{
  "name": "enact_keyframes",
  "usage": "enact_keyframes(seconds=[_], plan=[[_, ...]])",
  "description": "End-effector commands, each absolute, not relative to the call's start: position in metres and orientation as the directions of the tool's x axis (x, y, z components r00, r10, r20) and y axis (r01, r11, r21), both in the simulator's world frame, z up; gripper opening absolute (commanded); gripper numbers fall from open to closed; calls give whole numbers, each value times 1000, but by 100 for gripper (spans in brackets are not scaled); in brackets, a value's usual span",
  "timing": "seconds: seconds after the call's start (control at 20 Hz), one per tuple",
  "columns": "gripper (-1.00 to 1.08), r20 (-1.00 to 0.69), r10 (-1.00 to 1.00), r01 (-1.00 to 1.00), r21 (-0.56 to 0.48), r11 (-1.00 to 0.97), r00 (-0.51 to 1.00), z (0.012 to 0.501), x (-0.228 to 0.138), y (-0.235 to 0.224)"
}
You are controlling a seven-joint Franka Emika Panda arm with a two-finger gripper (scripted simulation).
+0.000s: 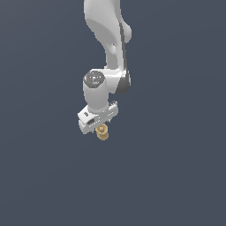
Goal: Pick up the object and move it to a goal position.
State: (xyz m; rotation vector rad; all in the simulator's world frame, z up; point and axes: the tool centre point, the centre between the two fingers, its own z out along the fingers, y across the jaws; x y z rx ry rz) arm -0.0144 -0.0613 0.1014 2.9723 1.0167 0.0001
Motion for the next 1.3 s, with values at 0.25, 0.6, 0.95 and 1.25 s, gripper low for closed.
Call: enact_keyframes(seconds=[0.25,0.6,0.95,1.25], plan=[[100,0,615,615,0,-789,789,73,-16,-61],[100,0,616,616,0,-788,788,53,-15,-61],[-100,0,616,616,0,-788,788,52,-15,-61],[-100,1,616,616,1,-788,788,53,-14,-61]])
